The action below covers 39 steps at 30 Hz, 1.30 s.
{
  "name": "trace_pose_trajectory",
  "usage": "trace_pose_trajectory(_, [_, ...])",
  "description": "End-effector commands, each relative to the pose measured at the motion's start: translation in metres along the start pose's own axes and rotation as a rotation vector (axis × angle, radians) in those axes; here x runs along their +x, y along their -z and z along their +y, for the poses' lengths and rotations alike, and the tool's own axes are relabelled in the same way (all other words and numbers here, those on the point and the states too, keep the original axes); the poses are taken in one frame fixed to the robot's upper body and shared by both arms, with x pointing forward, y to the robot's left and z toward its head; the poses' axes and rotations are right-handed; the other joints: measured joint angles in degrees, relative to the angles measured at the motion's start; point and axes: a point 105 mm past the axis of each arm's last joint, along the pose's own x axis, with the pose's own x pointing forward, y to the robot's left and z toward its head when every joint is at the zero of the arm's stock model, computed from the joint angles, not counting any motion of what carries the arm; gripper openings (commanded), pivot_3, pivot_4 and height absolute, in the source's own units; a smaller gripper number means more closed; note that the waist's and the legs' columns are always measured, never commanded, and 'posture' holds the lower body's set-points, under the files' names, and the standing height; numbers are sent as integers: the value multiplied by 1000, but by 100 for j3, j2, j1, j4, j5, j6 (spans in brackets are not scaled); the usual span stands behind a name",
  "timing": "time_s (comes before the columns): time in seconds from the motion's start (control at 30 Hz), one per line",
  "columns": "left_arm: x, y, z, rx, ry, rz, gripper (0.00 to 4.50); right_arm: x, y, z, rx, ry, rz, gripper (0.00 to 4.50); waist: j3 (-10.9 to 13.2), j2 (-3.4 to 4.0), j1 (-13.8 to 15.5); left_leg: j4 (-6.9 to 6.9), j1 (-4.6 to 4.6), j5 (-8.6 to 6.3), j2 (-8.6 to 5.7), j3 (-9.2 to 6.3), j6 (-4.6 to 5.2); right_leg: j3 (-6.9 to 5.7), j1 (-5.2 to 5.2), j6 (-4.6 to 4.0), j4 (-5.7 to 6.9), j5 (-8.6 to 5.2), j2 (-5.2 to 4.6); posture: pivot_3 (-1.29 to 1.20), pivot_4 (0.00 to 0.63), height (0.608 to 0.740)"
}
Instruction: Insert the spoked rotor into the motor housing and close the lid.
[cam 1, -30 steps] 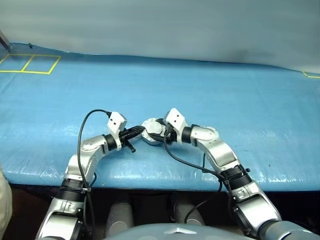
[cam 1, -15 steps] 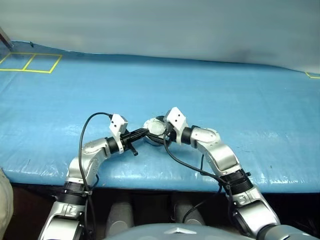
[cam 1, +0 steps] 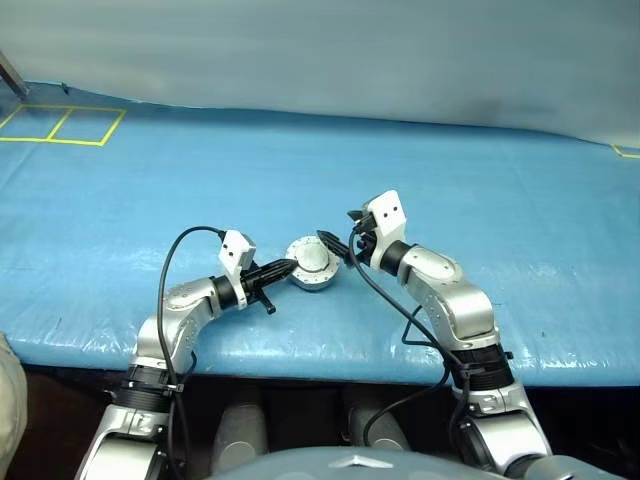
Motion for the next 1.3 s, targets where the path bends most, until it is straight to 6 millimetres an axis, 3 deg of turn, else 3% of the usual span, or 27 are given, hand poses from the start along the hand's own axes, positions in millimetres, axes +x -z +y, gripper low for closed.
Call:
trace_pose_trajectory(0.03, [-1, -4, -2, 37, -2, -5, 0, -10, 1, -18, 127, 127, -5, 4329, 0, 0, -4, 0, 1, 0, 0, 0, 0, 0, 1, 0, 0, 0, 0, 0, 150, 740])
trace_pose_trajectory(0.33, [-2, 0, 0, 54, -14, 14, 0, -21, 26, -15, 327, 165, 62, 4329, 0, 0, -46, 0, 2, 0, 1, 0, 0, 0, 1, 7, 1, -4, -1, 0, 150, 740])
trace_pose_trajectory(0.83, [-5, 3, 2, 75, -28, 23, 0, -16, 51, 28, 815, -11, 101, 4329, -1, 2, -60, -1, 1, 0, 1, 0, 0, -1, 2, 8, -4, -5, -5, 0, 150, 740])
trace_pose_trajectory(1.0, [-5, 3, 2, 84, -30, 23, 0, -13, 51, 34, 993, -82, 66, 4329, -2, 2, -71, -5, 4, 0, 2, -2, 0, -2, 3, 7, -3, -5, -3, 0, 150, 740])
trace_pose_trajectory(1.3, [-7, 3, 3, 95, -37, 29, 0, -7, 54, 43, 1111, -141, 74, 4329, -3, 5, -127, -5, 6, 0, 3, -3, 0, -2, 5, 8, -4, -5, -4, 0, 150, 740])
